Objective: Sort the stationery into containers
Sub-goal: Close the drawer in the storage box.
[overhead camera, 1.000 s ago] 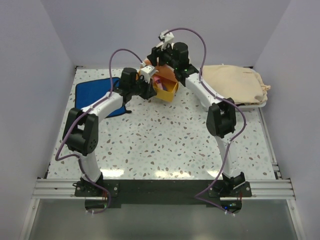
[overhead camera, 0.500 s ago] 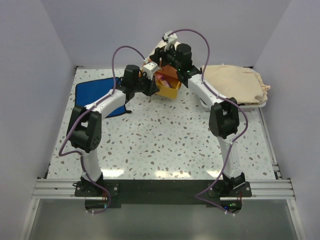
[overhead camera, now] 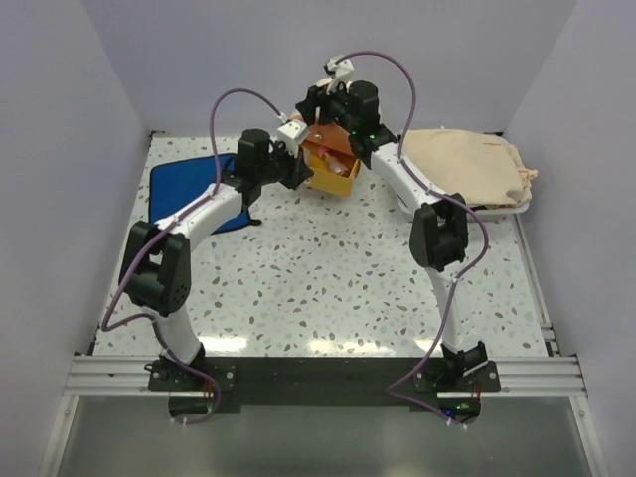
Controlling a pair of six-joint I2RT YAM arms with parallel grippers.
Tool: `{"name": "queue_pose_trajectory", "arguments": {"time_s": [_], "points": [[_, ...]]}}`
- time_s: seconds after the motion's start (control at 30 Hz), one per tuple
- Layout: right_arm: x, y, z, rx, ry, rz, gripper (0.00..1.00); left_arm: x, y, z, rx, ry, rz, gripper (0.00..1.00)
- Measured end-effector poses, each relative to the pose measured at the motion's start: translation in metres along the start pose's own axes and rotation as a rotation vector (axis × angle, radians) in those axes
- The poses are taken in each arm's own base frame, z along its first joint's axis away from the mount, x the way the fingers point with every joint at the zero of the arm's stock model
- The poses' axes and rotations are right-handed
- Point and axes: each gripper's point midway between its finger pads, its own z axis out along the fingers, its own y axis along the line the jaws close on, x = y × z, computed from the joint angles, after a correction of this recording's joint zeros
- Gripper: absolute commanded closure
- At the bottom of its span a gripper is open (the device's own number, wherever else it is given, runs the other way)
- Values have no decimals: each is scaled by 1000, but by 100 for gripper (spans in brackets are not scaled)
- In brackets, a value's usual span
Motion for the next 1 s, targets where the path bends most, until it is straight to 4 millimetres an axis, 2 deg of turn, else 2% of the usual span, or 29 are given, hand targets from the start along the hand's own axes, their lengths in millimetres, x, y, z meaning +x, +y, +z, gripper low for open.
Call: {"name": "queue_pose_trajectory", "arguments": {"time_s": [0.27,0.6,0.73,1.0], "points": [[-2,-18,9,75,-35,-15,34,-28,-4,-25,-21,-60,98,100],[0,-36,7,115,-55,-4,35,-2,31,-33,-104,1,107,100],[0,-37,6,115,-64,-6,35,5,40,-24,-113,1,104,100],[0,-38,4,114,-71,-8,36,45,55,15,-100,61,61,100]]}}
